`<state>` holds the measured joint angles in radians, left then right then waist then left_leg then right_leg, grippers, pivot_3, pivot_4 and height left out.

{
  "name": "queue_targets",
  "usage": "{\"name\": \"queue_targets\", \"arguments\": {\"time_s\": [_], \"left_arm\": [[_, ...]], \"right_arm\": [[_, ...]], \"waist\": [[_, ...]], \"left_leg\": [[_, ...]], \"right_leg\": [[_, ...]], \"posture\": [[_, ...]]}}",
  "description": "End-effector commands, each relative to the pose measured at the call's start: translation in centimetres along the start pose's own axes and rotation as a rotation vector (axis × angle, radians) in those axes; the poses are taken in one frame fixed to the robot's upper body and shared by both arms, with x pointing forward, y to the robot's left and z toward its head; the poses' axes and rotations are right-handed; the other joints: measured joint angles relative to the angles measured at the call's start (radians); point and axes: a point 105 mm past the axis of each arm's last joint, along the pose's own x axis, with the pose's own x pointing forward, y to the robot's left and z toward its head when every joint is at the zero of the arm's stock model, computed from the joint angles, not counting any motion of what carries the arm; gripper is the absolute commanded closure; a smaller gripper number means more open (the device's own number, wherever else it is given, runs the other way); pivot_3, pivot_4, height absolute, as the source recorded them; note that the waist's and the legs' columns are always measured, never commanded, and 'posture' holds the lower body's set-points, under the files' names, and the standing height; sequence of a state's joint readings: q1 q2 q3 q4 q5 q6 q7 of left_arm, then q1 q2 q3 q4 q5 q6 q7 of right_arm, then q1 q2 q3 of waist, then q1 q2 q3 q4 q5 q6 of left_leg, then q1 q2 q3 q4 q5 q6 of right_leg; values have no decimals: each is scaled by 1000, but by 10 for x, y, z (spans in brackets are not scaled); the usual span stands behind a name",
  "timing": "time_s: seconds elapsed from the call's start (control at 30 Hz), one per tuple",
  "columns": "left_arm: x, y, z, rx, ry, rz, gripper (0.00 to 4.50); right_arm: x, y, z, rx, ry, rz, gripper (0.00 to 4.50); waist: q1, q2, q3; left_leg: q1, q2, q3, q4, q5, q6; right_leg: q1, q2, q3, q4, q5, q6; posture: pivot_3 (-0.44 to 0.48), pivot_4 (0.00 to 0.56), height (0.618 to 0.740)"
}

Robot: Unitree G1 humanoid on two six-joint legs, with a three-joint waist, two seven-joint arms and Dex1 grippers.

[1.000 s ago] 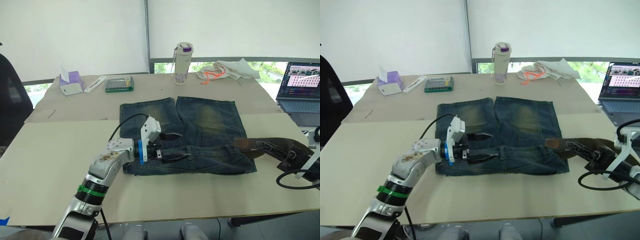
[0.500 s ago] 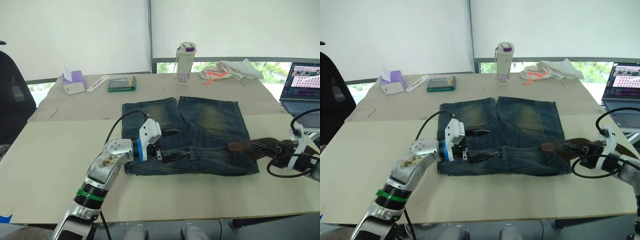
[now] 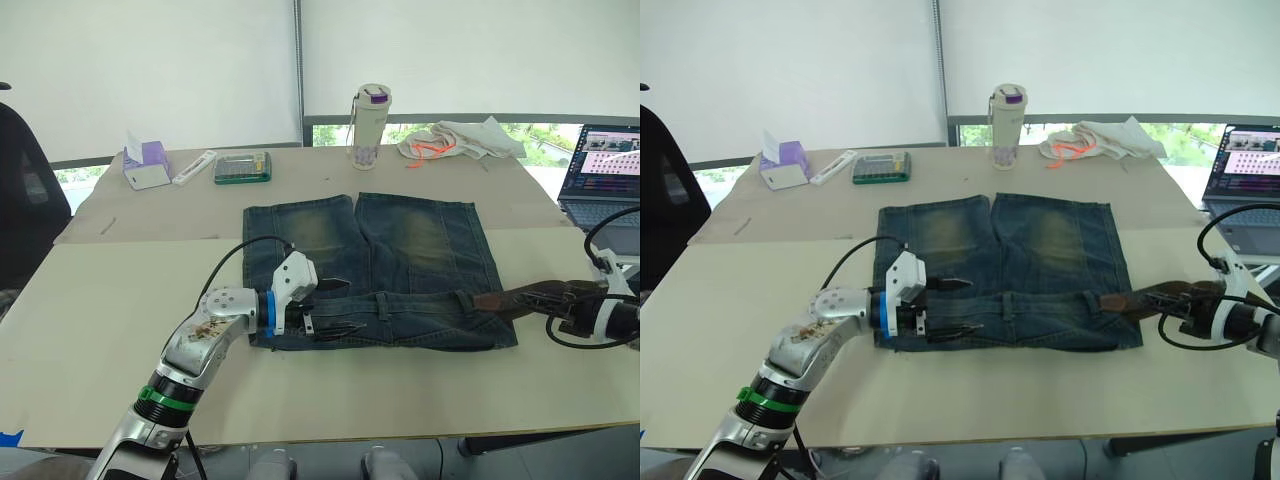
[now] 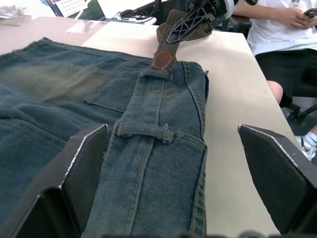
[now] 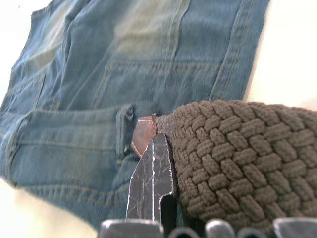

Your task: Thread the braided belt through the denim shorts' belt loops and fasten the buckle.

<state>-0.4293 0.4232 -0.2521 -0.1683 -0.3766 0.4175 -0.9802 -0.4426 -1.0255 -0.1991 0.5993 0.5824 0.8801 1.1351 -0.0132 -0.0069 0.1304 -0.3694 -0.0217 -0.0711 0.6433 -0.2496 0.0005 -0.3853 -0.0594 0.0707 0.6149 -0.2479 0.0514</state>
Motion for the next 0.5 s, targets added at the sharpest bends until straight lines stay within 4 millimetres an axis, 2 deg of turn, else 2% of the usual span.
{"name": "queue_targets", "arguments": {"time_s": [0.03, 0.2, 0.5], "left_arm": [[4, -8, 12, 37, -45, -31, 34], [7, -8, 14, 31, -58, -33, 34], [10, -5, 17, -10, -93, -16, 34]], "right_arm": [[2, 10, 9, -41, 12, 44, 4500], [22, 19, 12, -32, 5, 82, 4500], [52, 39, -11, -4, 67, 188, 4500]], "waist": [[0, 0, 0], [-5, 0, 0], [-1, 1, -1]], "left_leg": [[0, 0, 0, 0, 0, 0], [0, 1, 0, 0, 0, 0], [0, 0, -1, 0, 0, 0]], "right_leg": [[0, 0, 0, 0, 0, 0], [0, 0, 0, 0, 0, -1], [0, 0, 0, 1, 0, 0]], "posture": [[0, 150, 740], [0, 150, 740], [0, 150, 740]]}}
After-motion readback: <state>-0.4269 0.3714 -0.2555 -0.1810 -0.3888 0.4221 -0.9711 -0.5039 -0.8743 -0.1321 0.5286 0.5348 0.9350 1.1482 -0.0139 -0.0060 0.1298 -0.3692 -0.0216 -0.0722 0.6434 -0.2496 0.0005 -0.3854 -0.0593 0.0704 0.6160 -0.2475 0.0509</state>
